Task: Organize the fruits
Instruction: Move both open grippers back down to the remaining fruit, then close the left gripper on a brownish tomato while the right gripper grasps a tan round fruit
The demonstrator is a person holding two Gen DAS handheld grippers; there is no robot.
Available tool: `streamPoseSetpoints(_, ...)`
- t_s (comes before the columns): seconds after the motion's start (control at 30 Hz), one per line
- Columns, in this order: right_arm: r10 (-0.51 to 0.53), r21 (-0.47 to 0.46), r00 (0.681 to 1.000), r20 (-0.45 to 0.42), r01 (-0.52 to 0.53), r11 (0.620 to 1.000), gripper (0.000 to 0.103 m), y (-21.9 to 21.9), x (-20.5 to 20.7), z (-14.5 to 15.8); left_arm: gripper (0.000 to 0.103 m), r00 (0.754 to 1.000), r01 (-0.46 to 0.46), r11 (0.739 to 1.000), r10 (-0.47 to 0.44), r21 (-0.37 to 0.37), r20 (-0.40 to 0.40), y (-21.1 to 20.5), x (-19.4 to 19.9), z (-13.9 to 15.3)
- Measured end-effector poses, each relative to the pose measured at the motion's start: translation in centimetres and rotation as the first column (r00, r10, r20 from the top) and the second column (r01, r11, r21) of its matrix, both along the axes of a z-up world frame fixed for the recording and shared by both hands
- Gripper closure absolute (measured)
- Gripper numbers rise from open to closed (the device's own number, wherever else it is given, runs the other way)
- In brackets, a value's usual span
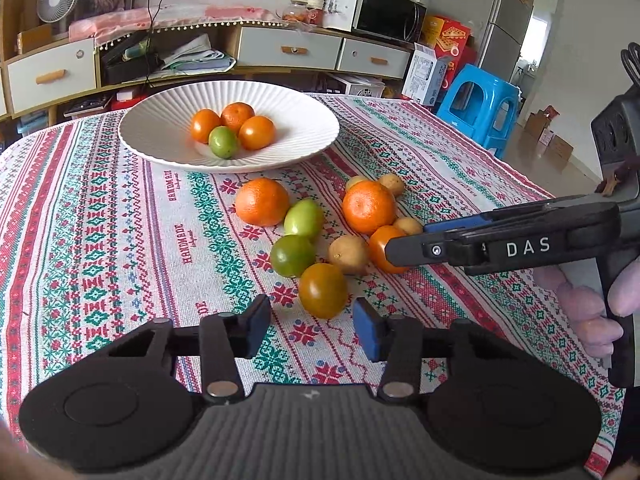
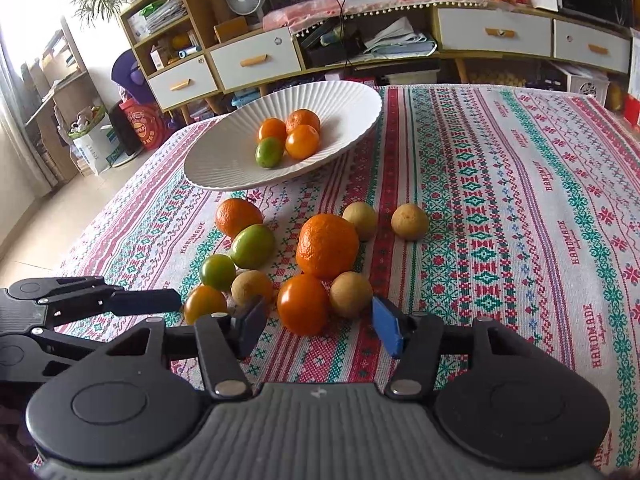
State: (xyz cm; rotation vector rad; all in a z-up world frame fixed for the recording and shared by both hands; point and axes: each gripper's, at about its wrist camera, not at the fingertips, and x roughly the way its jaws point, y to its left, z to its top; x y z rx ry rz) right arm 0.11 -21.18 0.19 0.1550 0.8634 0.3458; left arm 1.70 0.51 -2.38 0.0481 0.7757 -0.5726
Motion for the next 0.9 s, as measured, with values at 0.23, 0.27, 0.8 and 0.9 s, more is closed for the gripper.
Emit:
streamPoseSetpoints(0.23, -0.019, 0.019, 1.0, 0.001, 0.019, 1.0, 0.065, -0.6, 0.3, 0.2, 0.075, 1.0, 0.001, 1.0, -0.001, -0.006, -0.012, -0.7, 0.4, 0.1)
streamPoseSetpoints(0.27, -0.021, 0.018, 1.0, 0.005, 0.02, 1.0, 0.067, -0.7, 0.3, 0.3, 0.075, 1.0, 0.001, 1.0, -0.001, -0.005, -0.012, -0.7, 0.4, 0.1)
streamPoseSetpoints(0.8, -0.058, -0.069, 0.998, 0.012, 0.058, 0.996, 0.072, -1.1, 1.0, 0.3, 0.075, 1.0, 0.001, 1.0, -0.001, 0.014, -0.014, -1.0, 0.5, 0.2)
streamPoseSetpoints(0.9, -0.061, -0.059, 0.998, -0.01, 0.06, 0.996, 0.072, -1.5, 1.2, 0.1, 0.075, 1.0, 0.004, 1.0, -0.003, 0.014, -0.019, -1.1, 0.6, 0.1)
